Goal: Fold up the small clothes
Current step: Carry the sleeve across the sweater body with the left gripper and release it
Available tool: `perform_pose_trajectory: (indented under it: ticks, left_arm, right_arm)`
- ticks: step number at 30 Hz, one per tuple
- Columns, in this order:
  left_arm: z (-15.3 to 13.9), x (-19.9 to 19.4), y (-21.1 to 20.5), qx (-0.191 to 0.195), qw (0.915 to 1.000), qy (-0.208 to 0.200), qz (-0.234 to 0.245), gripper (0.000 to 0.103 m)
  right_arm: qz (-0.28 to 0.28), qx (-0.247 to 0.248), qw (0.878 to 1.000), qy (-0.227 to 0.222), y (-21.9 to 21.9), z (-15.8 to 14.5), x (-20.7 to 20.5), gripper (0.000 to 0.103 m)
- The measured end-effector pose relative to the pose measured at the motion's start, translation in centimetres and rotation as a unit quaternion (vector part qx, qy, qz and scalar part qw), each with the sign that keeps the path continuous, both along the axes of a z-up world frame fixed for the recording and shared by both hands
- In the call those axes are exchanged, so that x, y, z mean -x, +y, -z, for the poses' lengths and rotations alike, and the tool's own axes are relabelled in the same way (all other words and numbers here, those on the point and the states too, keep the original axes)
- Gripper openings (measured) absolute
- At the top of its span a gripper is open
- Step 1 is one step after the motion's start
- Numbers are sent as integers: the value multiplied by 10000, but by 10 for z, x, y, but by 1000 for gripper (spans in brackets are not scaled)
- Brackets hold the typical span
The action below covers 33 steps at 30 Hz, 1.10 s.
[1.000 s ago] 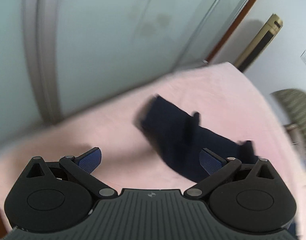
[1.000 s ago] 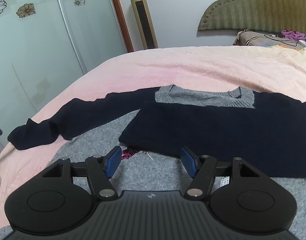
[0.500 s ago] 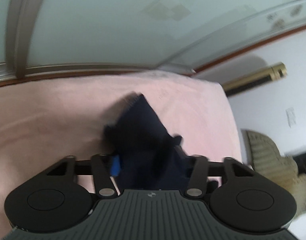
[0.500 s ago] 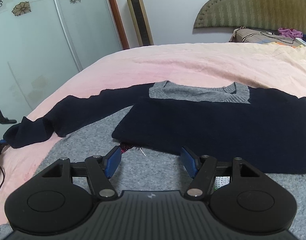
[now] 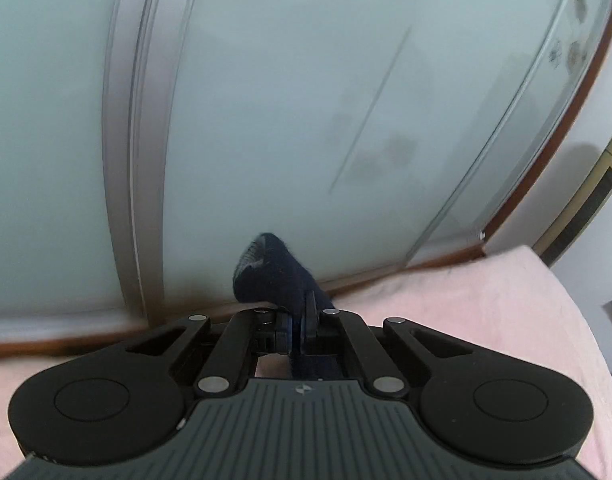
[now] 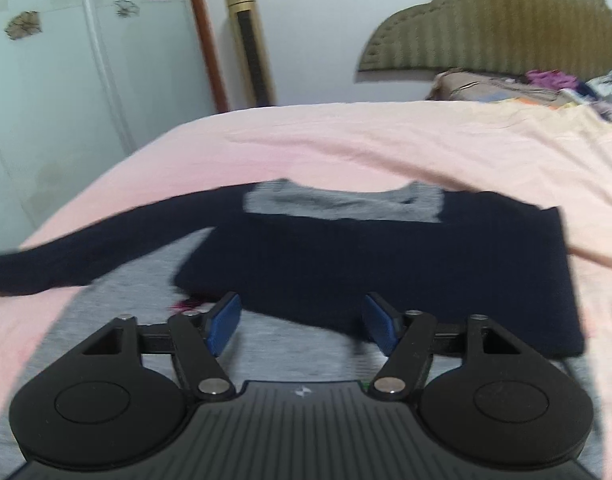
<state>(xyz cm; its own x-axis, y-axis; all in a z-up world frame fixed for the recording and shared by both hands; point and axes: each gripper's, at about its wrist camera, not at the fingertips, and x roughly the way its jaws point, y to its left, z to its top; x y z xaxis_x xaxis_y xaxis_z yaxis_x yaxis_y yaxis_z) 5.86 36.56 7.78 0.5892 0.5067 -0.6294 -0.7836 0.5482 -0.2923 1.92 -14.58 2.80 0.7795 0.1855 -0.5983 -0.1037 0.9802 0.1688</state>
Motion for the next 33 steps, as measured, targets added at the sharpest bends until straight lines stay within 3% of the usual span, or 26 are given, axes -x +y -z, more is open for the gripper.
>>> perform_pose_trajectory:
  ticks: [4,7,10,13,17,25,33]
  left_arm:
    - [-29,-13,-48,-717,9956,8,606,2]
    - [-44,-26,-103,-1010,9834,-69,1504,2]
    - [-55,-38,-165,-1081,9603,-117,2570,2]
    - [-62,-46,-234,-1284,9264,-140,3538,3]
    - [-55,-51,-306,-1361,8892,-84,4367,3]
    - [-16,-52,-407,-1443,8379,210,5259,3]
    - [21,-54,-476,-1445,7994,384,5818,3]
  right_arm:
    - [227,-36,9992,314,-17,11,-9,76]
    - [331,-187,9990,246,-28,10,-5,76]
    - [429,-216,9988,35,-37,1,2,76]
    - [626,-212,9977,-126,-50,-7,8,76]
    - [861,-313,9957,-169,-67,-10,13,76]
    - [1118,-318,9931,-141,-91,-10,24,76]
    - [1327,-308,9906,-102,-110,-7,34,76]
